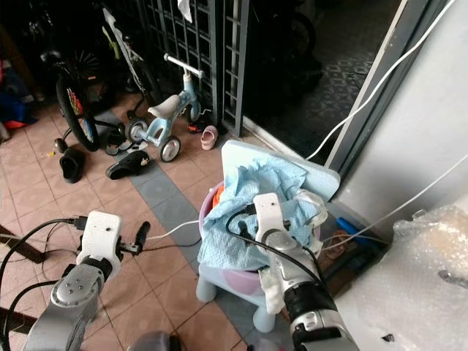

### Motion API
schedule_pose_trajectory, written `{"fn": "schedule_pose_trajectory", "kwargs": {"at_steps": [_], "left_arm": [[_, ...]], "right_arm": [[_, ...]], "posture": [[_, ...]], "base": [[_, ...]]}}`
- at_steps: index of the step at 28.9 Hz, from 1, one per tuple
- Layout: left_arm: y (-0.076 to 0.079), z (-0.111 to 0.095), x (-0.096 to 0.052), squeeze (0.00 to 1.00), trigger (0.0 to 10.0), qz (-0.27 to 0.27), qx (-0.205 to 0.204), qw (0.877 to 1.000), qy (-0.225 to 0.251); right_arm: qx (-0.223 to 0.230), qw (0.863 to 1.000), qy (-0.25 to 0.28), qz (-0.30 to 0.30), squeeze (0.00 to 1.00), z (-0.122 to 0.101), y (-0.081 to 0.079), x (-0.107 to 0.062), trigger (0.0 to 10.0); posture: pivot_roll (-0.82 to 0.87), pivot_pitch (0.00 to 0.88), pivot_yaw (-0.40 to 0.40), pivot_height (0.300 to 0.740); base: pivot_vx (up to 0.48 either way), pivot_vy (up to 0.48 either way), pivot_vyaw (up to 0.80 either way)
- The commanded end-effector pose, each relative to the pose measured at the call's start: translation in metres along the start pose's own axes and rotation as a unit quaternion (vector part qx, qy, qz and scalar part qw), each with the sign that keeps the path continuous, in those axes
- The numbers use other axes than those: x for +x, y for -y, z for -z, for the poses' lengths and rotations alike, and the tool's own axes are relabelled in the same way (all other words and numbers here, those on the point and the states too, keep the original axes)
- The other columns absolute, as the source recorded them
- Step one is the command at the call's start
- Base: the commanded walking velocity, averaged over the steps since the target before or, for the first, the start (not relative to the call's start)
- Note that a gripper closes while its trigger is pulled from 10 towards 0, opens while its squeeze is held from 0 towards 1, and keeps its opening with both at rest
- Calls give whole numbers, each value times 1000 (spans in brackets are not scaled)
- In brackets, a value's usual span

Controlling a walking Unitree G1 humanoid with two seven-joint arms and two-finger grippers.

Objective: Clothes washing

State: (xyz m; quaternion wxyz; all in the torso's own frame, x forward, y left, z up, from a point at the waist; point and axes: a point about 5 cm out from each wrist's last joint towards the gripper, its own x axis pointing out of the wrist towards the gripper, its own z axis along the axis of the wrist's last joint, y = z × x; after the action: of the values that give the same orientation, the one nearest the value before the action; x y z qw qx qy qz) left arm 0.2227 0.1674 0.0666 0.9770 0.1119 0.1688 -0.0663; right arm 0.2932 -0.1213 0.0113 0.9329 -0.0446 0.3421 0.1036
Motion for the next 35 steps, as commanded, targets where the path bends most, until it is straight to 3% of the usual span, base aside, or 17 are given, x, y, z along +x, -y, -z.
{"fn": "schedule_pose_trajectory", "kwargs": {"at_steps": [1,6,7,8,9,13,17,21,28,35], "left_arm": [[0,-4,-5,0,10000,7,9,1000,-1],[0,-8,-24,0,10000,1,3,1000,-3],[1,-7,-28,0,10000,2,3,1000,-4],[2,-7,-30,0,10000,3,2,1000,-6],[4,-6,-35,0,10000,5,2,1000,-8],[12,-6,-48,0,10000,30,14,999,-13],[20,-7,-48,0,10000,70,21,997,-21],[27,-1,-46,0,10000,131,64,988,-43],[25,-1,-43,0,10000,113,61,990,-50],[25,-5,-37,0,10000,106,64,991,-41]], "right_arm": [[4,1000,-28,7,0,4,-4,4,10000],[28,997,-71,14,0,16,-18,9,10000],[29,997,-76,13,0,19,-21,10,8667],[30,996,-80,13,0,20,-22,10,4000],[30,996,-81,12,0,22,-24,11,0],[13,998,-58,13,0,16,-31,14,0],[32,998,-44,31,0,10,-29,16,0],[58,997,-35,38,0,9,-30,16,0],[65,996,-39,37,0,16,-30,16,0],[72,997,-20,28,0,5,-27,18,0]], "posture": [[82,123,-5,740],[115,166,-28,740],[125,180,-32,740],[125,180,-32,740],[132,193,-33,740],[133,219,-22,740],[124,228,-14,740],[114,233,-5,740],[107,234,-22,740],[109,215,-30,740]], "base": [[0,0,0],[0,0,0],[0,0,0],[0,0,0],[0,0,0],[0,0,0],[0,0,0],[0,0,0],[0,0,0],[0,0,0]]}}
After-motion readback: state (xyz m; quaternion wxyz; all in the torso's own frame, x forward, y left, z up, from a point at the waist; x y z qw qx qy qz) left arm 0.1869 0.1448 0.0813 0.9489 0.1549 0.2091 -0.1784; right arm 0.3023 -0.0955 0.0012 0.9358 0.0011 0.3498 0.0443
